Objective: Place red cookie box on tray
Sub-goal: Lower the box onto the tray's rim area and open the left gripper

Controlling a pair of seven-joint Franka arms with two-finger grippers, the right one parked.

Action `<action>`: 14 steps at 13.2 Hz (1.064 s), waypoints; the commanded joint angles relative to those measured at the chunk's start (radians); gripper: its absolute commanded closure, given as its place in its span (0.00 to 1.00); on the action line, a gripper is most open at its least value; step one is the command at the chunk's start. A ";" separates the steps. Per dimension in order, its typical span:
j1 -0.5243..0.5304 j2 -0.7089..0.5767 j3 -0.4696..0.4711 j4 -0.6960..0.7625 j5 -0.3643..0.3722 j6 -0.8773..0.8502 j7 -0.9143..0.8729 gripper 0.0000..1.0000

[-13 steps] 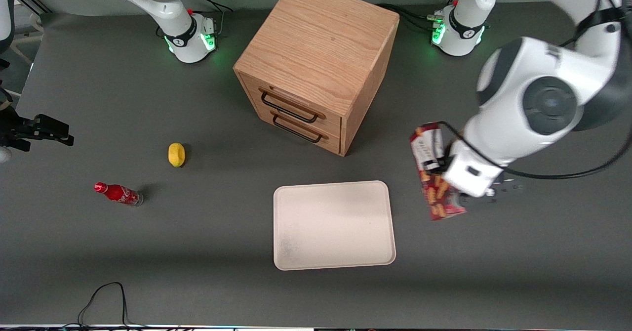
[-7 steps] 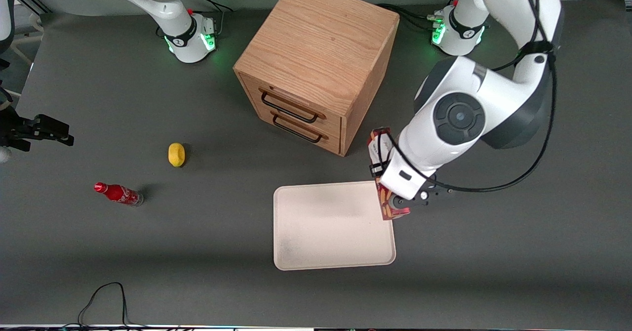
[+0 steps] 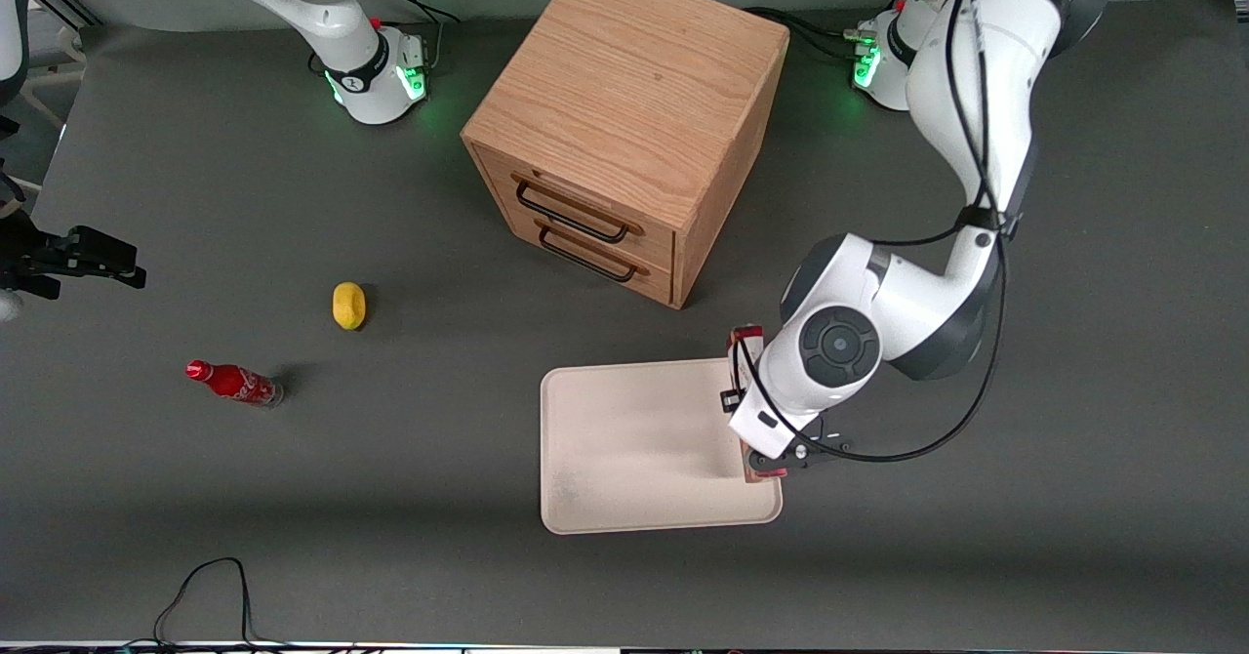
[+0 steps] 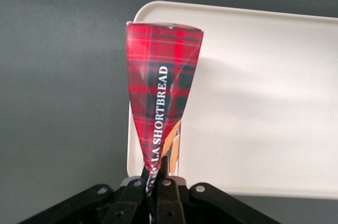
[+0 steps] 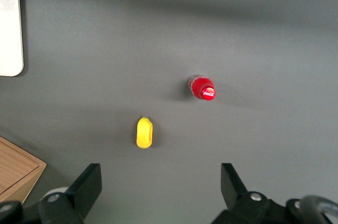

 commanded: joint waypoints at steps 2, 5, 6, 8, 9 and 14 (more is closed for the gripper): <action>0.001 0.024 0.020 -0.034 0.031 0.082 0.013 1.00; -0.002 0.053 0.037 -0.028 0.031 0.117 0.010 1.00; -0.003 0.056 0.037 -0.028 0.032 0.120 0.008 1.00; -0.005 0.058 0.037 -0.026 0.031 0.120 0.001 1.00; -0.008 0.058 0.037 -0.026 0.031 0.120 -0.005 1.00; -0.011 0.058 0.037 -0.028 0.031 0.133 -0.042 1.00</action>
